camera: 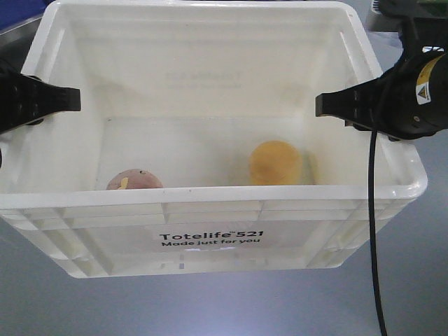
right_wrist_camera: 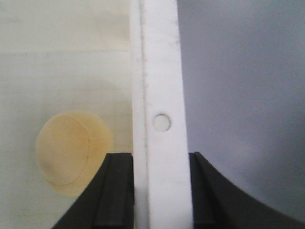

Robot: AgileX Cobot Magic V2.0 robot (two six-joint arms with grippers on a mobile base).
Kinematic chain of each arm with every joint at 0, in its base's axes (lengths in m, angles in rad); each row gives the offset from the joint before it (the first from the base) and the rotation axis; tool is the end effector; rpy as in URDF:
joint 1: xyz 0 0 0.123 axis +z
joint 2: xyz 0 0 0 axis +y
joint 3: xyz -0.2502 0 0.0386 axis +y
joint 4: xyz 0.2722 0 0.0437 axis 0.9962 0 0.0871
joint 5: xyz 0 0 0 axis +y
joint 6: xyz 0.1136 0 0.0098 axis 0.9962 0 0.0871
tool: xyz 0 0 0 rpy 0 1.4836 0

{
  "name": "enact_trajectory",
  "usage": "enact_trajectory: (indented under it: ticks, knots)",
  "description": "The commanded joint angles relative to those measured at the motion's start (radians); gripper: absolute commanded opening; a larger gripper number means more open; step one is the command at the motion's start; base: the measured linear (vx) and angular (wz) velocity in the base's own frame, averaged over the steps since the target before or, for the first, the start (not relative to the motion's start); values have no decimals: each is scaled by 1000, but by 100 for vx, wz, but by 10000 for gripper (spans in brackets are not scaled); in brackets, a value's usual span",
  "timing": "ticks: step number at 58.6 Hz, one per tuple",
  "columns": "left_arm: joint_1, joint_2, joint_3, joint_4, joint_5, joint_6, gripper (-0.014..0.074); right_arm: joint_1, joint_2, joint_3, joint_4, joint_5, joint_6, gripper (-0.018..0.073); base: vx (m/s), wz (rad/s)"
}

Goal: Place moving items into box and shelve
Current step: 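Hold the tote with both grippers while the base drives away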

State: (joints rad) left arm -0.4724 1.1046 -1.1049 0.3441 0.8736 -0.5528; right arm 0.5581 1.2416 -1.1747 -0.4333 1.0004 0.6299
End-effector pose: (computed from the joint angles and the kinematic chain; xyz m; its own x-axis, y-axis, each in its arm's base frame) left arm 0.2576 -0.0985 0.3320 -0.6660 -0.0078 -0.7459 0.0616 0.9960 -0.0653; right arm 0.2702 0.1212 0.3117 -0.7519 -0.0551 -0.6570 -0.0378 0.9985 -0.0405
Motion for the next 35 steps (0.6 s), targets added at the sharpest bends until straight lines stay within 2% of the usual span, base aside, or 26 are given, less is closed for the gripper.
enact_trajectory:
  ticks: [1, 35]
  knots:
    - [-2, -36, -43, 73, -90, 15, 147, -8, -39, -41, -111, -70, 7, 60, -11, 63]
    - [-2, -36, -43, 73, -90, 15, 147, -8, -39, -41, -112, -70, 7, 60, -11, 59]
